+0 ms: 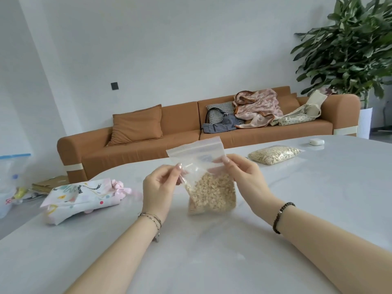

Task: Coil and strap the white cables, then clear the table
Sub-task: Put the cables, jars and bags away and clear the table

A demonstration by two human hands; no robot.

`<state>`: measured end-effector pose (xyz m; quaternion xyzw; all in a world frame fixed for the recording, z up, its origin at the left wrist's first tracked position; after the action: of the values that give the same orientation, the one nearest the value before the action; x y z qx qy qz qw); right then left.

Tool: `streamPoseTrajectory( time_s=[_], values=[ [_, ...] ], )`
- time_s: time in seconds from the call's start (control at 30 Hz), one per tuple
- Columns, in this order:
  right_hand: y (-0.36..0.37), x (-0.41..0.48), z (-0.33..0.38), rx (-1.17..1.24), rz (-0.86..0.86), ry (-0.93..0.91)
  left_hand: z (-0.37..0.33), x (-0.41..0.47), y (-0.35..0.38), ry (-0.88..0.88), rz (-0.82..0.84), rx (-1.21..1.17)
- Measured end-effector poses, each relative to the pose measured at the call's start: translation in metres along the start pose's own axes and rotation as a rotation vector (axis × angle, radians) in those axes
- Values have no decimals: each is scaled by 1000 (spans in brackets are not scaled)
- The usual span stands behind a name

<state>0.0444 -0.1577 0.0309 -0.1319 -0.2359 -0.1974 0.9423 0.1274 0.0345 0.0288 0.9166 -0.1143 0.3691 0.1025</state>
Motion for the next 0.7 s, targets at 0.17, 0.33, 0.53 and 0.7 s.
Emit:
streamPoseTrajectory(
  time_s=[0.17, 0.33, 0.53, 0.7],
  values=[
    [3, 1, -9, -106, 127, 95, 5, 2, -4, -39, -2, 47],
    [3, 5, -8, -73, 171, 147, 11, -2, 8, -239, 220, -43],
    [4, 1, 1, 119, 196, 88, 4, 0, 5, -24, 71, 42],
    [9, -3, -6, -60, 258, 133, 10, -1, 5, -64, 12, 3]
  ],
)
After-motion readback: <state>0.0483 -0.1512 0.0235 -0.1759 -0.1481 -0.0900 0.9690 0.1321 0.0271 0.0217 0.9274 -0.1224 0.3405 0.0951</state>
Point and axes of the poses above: each hand's wrist, its own x-axis towards the middle knuckle, its own y-axis out of the palm, z = x × y, the point moved 2 cm from there along x, towards the middle knuckle, and after that the axes turned 15 degrees about -x, right-handed, at the moved point
